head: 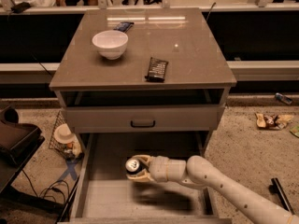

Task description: Place pepsi can into middle drawer

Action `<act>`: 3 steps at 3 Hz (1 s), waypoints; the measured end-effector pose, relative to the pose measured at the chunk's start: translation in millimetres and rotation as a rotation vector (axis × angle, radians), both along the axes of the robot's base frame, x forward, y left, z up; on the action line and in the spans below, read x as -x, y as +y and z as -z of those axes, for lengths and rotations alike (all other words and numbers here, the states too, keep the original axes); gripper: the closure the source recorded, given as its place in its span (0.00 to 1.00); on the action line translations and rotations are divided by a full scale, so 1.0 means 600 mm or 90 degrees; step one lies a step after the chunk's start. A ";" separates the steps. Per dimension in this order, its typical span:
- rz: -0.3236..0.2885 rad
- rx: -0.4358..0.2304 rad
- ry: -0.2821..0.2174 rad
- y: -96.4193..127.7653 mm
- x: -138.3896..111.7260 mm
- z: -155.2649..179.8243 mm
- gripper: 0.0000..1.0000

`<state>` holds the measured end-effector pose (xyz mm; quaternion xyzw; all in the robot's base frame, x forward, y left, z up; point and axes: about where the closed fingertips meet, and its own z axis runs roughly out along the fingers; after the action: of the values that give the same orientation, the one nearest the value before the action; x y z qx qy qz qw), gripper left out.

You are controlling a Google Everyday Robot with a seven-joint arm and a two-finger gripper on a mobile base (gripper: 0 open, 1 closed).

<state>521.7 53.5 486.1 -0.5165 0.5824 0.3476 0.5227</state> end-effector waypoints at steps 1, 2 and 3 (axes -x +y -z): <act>-0.010 -0.004 0.013 0.026 -0.010 0.047 1.00; -0.013 -0.006 0.016 0.034 -0.010 0.053 0.79; -0.015 -0.007 0.016 0.036 -0.009 0.053 0.55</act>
Offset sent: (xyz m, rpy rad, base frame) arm 0.0063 0.0167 -0.0296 0.0063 0.0214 0.0164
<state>527.1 75.3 454.3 -0.5162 0.5810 0.3631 0.5140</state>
